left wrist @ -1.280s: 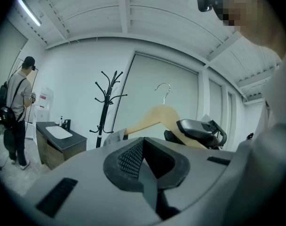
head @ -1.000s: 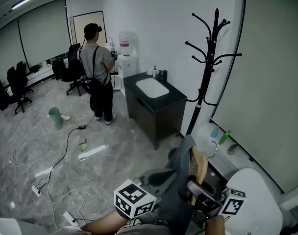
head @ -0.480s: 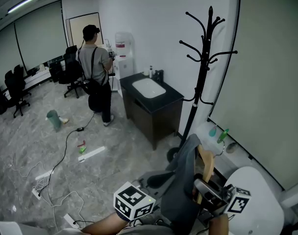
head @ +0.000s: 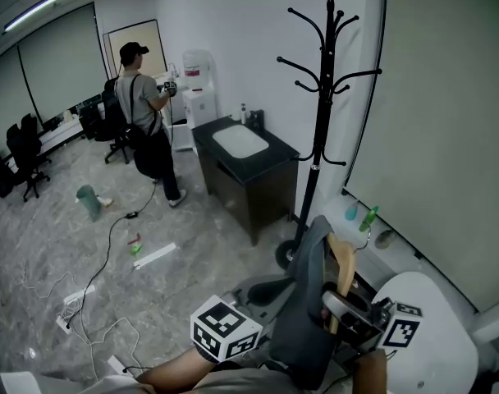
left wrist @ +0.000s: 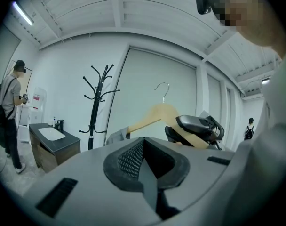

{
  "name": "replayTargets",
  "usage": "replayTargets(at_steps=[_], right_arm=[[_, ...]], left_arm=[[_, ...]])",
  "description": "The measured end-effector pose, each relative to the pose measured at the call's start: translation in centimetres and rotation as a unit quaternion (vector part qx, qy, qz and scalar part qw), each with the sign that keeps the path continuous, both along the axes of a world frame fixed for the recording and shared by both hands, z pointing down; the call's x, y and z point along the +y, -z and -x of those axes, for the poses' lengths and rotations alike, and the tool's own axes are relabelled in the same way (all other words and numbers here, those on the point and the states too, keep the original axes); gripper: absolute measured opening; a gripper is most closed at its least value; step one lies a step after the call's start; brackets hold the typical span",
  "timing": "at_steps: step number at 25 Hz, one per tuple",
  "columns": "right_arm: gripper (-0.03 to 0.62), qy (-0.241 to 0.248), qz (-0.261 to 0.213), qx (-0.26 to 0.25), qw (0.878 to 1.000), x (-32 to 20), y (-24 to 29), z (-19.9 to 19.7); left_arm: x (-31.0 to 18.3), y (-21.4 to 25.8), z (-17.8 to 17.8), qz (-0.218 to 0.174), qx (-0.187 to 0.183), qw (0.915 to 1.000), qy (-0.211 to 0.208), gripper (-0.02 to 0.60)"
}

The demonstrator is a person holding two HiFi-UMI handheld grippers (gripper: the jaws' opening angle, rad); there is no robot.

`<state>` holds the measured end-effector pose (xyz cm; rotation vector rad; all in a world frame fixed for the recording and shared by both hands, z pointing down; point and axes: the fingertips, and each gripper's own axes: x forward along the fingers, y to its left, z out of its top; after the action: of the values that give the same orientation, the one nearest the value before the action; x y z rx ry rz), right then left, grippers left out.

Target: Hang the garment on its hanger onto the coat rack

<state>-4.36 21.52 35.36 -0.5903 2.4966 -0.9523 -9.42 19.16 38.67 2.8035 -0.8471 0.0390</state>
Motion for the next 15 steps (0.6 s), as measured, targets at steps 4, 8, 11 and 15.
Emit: replayTargets(at_steps=[4, 8, 11, 15], right_arm=[[0.129, -0.013, 0.003, 0.046, 0.999, -1.2, -0.8, -1.9], [0.127, -0.024, 0.008, 0.087, 0.996, -3.6, -1.2, -3.7], [0.124, -0.035, 0.009, 0.103, 0.994, -5.6, -1.3, -4.8], [0.123, -0.055, 0.015, 0.132, 0.990, -9.6, -2.3, -6.5]], left_arm=[[-0.8, 0.1, -2.1, -0.004, -0.004, 0.9999, -0.010, 0.005], [-2.8, 0.2, -4.1, -0.005, -0.004, 0.9997, -0.024, 0.005], [-4.7, 0.0, -5.2, -0.004, -0.003, 0.9994, -0.034, 0.005], [-9.0, -0.8, -6.5, -0.001, 0.000, 0.9989, -0.048, 0.005]])
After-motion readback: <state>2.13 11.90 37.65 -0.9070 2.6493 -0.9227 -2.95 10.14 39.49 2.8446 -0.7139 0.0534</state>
